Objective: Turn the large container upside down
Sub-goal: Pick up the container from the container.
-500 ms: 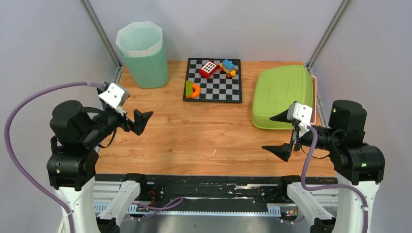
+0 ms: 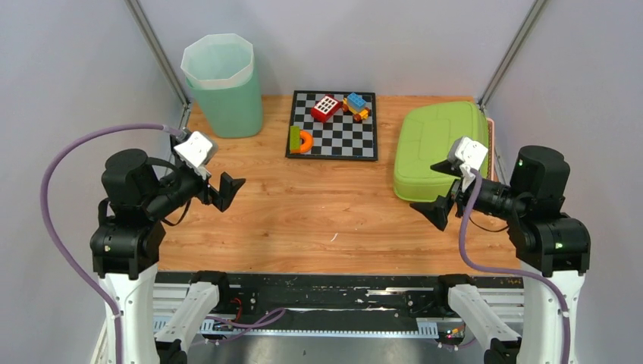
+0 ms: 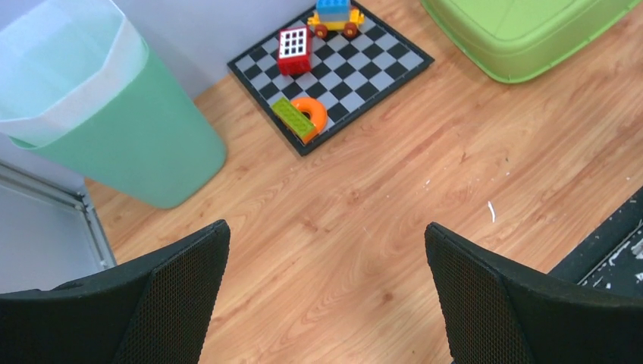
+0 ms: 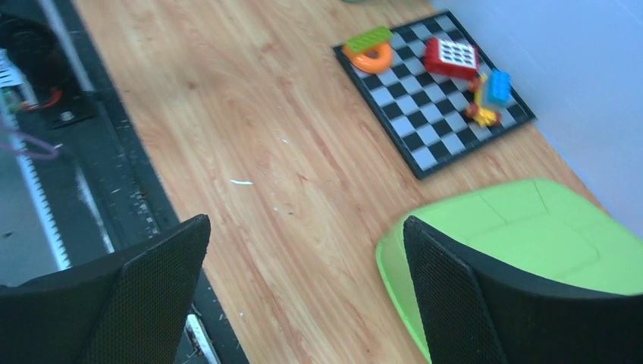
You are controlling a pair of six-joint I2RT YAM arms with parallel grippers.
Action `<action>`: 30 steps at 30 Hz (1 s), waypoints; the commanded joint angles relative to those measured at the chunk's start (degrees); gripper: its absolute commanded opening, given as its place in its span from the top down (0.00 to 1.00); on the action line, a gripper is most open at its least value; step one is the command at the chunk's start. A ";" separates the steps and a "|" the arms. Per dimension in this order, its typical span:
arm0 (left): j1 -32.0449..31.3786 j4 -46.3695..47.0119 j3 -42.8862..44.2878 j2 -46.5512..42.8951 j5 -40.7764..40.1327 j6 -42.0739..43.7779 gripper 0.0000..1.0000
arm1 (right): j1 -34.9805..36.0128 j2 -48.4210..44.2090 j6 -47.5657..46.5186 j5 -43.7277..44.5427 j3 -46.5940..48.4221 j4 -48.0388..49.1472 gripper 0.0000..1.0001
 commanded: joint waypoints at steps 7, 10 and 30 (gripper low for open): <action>0.42 4.29 -8.23 0.51 0.87 5.06 0.00 | -0.62 -0.13 11.75 24.42 -9.25 16.50 0.00; 0.44 4.67 -10.31 0.53 1.78 6.40 0.00 | -0.57 -0.27 11.81 26.02 -10.84 18.15 0.00; 0.42 8.99 -21.36 0.68 7.45 8.53 0.00 | -0.83 0.24 20.20 41.73 -19.66 27.47 0.00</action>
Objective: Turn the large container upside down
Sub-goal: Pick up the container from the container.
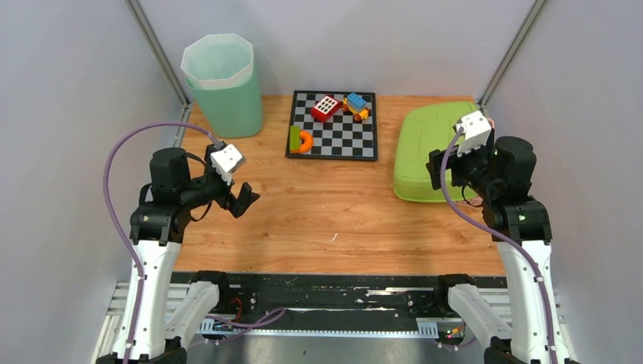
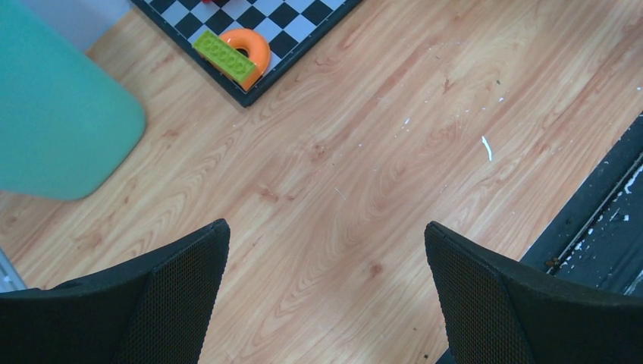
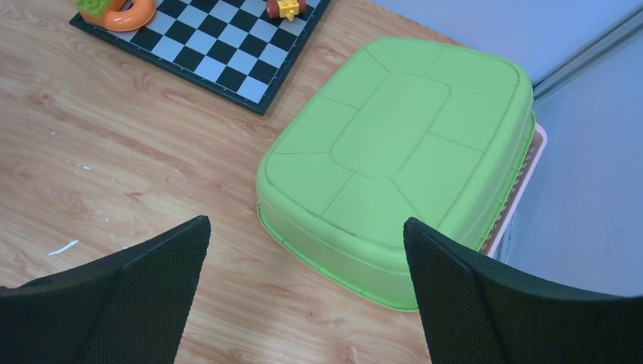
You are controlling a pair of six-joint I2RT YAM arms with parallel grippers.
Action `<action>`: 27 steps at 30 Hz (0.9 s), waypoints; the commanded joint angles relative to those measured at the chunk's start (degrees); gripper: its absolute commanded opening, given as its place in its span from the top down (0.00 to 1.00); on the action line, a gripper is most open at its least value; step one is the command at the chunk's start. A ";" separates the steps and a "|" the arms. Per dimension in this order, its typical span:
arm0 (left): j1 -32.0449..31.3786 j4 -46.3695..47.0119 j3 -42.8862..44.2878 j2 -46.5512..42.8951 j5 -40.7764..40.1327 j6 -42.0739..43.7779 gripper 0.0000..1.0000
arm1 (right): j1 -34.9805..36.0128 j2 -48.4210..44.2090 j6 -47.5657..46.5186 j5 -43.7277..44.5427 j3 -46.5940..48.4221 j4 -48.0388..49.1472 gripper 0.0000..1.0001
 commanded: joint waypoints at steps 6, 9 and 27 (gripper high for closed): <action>0.40 2.01 -0.98 -0.33 2.91 -0.20 0.00 | -3.04 2.27 6.53 6.88 -2.73 3.22 0.00; 0.39 2.05 -1.26 -0.44 3.14 -0.14 0.00 | -4.88 4.10 7.89 6.83 -2.56 3.16 0.00; 0.32 2.51 -1.94 0.85 3.87 -0.65 0.00 | -20.57 15.49 14.22 -3.06 4.06 -0.29 0.00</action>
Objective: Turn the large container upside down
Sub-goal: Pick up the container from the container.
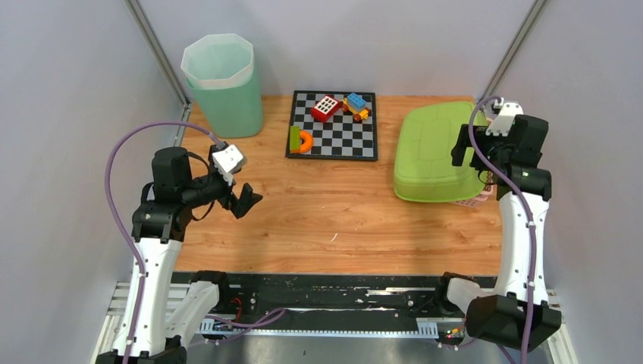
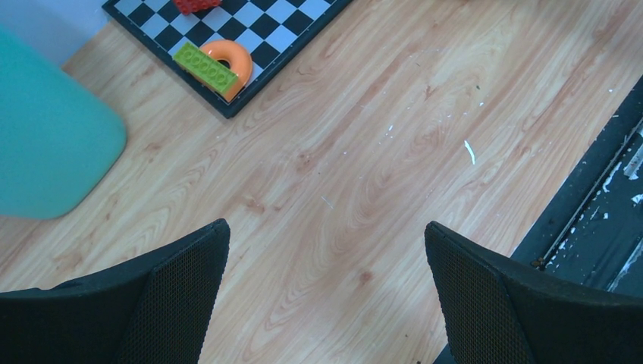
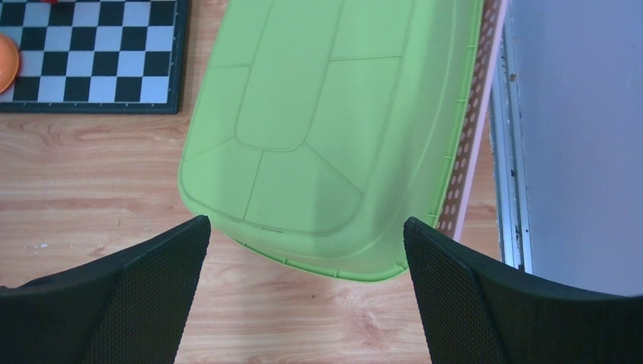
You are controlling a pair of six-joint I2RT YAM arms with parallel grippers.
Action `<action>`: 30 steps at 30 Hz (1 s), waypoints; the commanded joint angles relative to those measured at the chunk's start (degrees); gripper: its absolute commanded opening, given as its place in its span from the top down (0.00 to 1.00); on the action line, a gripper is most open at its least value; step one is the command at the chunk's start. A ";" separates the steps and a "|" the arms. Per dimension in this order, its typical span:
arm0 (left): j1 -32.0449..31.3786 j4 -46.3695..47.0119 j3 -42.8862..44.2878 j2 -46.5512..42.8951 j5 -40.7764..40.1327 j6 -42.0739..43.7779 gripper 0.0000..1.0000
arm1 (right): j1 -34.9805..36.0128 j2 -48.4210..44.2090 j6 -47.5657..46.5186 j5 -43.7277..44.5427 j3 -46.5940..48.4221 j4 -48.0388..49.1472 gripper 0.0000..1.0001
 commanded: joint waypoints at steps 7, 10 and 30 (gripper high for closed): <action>0.35 1.58 -1.11 0.86 0.36 -0.41 0.00 | -14.72 6.75 5.64 -12.23 5.21 -1.80 0.04; 0.33 1.70 -1.22 1.08 0.38 -0.53 0.00 | -19.32 9.12 6.23 -17.65 5.42 -1.40 0.09; 0.32 2.95 -2.10 1.60 -0.69 -1.30 0.00 | -28.31 20.49 4.59 -25.76 1.34 5.07 0.27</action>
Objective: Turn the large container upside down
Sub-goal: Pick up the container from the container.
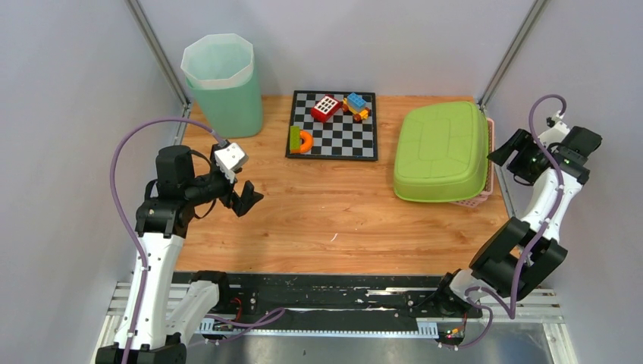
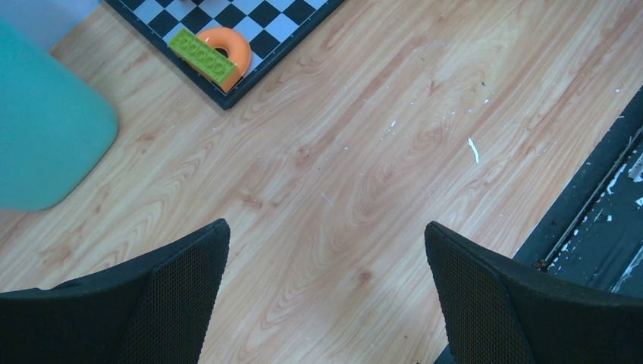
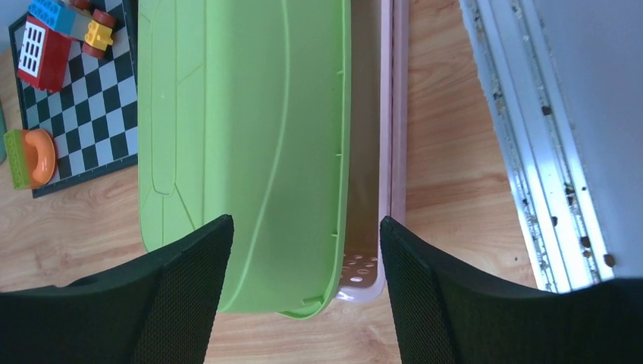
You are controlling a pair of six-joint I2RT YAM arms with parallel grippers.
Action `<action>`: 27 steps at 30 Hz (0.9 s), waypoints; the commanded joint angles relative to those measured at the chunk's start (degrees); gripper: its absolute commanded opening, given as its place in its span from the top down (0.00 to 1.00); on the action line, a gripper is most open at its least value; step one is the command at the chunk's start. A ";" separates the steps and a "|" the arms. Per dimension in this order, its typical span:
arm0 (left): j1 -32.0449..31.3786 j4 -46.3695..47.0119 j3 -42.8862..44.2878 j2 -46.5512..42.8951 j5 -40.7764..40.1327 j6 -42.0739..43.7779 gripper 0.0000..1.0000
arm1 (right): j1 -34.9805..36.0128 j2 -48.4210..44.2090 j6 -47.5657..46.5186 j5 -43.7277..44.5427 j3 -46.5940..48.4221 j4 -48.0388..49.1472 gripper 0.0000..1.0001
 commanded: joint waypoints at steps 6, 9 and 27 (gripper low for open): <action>0.31 1.60 -0.87 -0.03 -0.11 -0.62 0.00 | -0.86 1.05 2.25 -4.11 -5.83 5.56 0.36; 0.32 1.53 -0.98 -0.01 -0.19 -0.60 0.00 | -0.86 1.09 3.48 -4.44 -7.64 7.50 0.37; -6.70 7.09 6.18 8.26 -11.27 -6.91 0.00 | -1.76 1.79 6.85 -6.70 -11.26 11.84 0.40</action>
